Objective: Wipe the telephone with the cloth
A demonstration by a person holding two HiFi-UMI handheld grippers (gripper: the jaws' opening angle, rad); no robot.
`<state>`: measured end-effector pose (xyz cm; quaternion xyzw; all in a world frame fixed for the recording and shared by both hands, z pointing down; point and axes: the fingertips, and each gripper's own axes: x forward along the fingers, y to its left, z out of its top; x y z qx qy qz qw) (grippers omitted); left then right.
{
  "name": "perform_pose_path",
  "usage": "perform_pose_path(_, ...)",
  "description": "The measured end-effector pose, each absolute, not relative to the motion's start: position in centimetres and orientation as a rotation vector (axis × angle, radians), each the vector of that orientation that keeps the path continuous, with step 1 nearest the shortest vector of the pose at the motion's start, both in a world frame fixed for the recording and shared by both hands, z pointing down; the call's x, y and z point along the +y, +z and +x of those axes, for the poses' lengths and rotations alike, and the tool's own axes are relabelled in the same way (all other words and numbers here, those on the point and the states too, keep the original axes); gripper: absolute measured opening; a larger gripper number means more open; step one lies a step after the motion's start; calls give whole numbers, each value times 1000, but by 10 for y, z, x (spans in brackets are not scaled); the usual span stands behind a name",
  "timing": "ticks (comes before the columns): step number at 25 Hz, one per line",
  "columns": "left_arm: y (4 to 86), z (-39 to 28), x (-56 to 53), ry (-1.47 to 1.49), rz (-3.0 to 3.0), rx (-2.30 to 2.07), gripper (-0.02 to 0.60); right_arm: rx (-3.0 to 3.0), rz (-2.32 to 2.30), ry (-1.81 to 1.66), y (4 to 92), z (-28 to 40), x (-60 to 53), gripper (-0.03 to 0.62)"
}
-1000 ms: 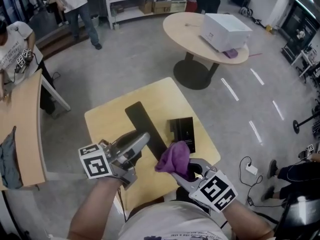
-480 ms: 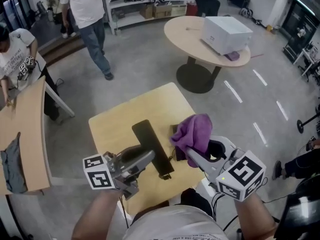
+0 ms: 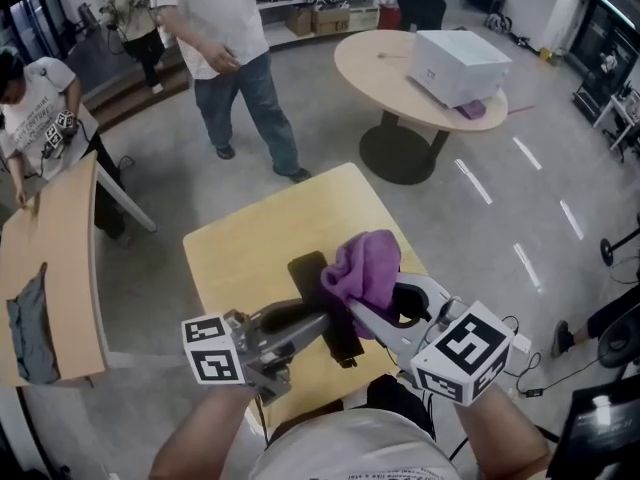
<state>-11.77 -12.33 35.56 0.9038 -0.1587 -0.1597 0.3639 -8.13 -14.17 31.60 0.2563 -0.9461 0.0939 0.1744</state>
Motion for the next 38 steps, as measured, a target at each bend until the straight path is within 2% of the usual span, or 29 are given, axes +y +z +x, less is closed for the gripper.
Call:
perform_pose_path(26,333,-124,-127,-454,2358,-349,86,-2568,678,442,380,-43,-93,114)
perform_pose_path(38,323,-99,-89,-393,2422,-153,86,-2719,753,312,302,-53,-153,114)
